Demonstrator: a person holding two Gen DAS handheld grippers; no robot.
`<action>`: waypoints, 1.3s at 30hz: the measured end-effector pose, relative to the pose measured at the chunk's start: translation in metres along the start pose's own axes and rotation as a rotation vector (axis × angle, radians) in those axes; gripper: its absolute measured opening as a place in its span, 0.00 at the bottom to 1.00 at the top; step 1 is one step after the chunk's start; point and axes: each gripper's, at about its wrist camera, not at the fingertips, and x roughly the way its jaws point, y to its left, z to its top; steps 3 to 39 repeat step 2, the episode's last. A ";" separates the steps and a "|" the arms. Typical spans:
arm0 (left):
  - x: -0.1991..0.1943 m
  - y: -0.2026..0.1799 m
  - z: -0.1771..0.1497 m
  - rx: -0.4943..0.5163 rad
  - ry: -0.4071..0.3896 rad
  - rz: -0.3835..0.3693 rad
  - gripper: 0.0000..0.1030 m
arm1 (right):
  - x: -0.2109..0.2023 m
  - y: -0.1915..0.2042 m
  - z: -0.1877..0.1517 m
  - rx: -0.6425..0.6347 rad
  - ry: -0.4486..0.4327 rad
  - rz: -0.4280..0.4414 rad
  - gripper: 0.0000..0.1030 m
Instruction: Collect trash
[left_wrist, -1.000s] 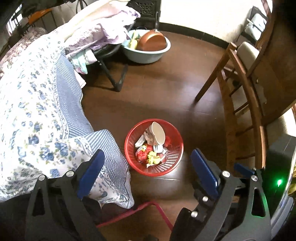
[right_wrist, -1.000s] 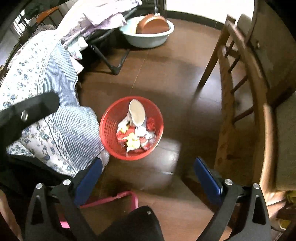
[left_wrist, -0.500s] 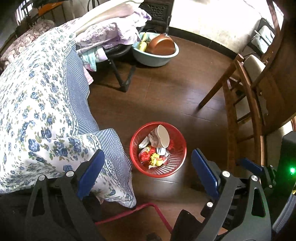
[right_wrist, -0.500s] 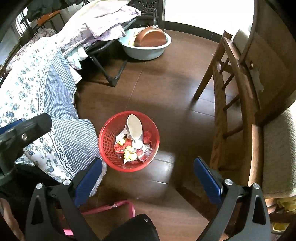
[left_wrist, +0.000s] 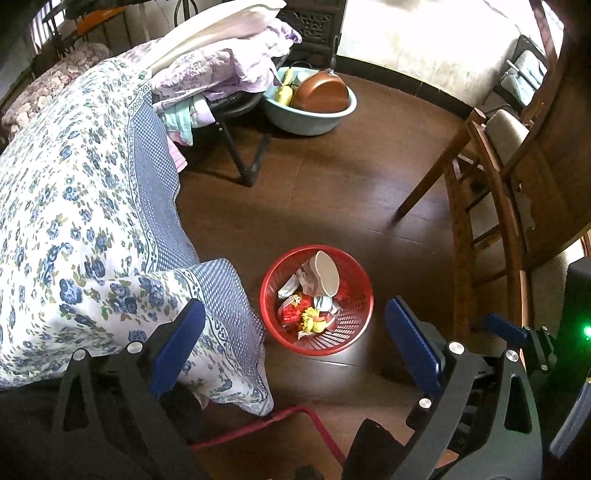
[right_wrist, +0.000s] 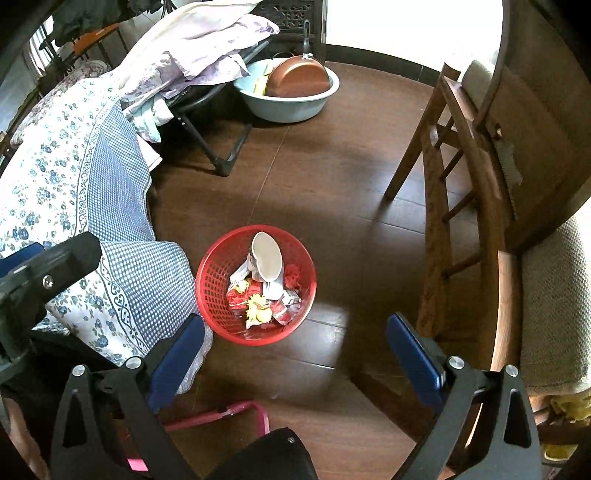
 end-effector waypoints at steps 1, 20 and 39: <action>0.000 0.000 0.000 -0.001 0.001 0.000 0.92 | 0.000 0.000 0.000 -0.001 0.000 0.000 0.94; 0.001 0.001 0.000 -0.002 0.003 -0.001 0.92 | 0.000 0.000 0.000 -0.001 0.000 0.000 0.94; 0.001 0.001 0.000 -0.002 0.003 -0.001 0.92 | 0.000 0.000 0.000 -0.001 0.000 0.000 0.94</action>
